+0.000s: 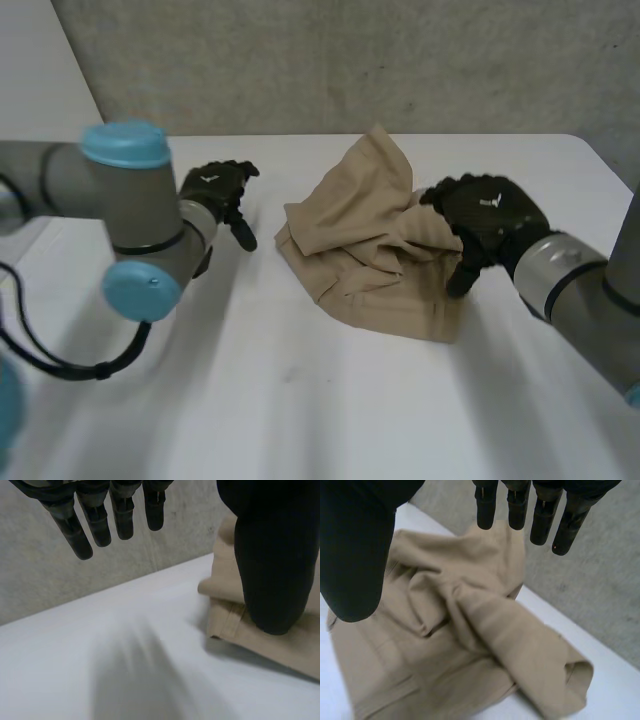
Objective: Fold the shorts.
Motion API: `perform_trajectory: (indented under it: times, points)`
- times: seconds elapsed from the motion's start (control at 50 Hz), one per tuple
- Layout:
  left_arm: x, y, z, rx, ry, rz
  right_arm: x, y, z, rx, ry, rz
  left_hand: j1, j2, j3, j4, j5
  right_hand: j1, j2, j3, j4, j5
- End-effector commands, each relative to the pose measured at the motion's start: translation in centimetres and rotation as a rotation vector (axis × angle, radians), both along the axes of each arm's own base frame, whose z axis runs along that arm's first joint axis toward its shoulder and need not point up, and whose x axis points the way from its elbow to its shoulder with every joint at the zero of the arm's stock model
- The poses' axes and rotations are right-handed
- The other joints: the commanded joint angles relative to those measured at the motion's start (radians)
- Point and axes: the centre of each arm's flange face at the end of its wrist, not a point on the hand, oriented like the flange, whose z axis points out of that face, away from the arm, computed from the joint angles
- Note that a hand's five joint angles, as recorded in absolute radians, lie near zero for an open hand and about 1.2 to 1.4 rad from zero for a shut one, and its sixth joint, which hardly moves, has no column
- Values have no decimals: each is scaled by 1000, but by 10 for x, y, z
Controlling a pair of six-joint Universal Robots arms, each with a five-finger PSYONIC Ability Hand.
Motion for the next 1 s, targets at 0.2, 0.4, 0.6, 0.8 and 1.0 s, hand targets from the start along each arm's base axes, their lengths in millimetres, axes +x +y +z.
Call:
perform_trajectory:
  times: [0.2, 0.4, 0.6, 0.8, 1.0]
  points:
    - [-39, -45, -60, 11, 38, -132, -16, 0, -33, 30, 11, -43, 80, 32, 73, 86, 77, -28, -48, -39, -64, -73]
    - [-49, -41, -72, 15, 39, -170, -18, -1, -34, 31, 11, -52, 206, 158, 199, 212, 203, -28, -48, -39, -64, -73]
    - [-56, -35, -75, 19, 39, -206, -18, -2, -34, 33, 12, -53, 585, 537, 577, 590, 581, -28, -48, -39, -64, -73]
    - [-64, -26, -69, 10, 31, -214, -18, 0, -35, 34, 12, -52, 1175, 1127, 1168, 1181, 1171, -28, -48, -39, -64, -73]
    - [-38, -20, 14, -98, 43, -49, -19, 1, -36, 39, 13, -52, 1175, 1127, 1168, 1181, 1171, -28, -48, -39, -64, -73]
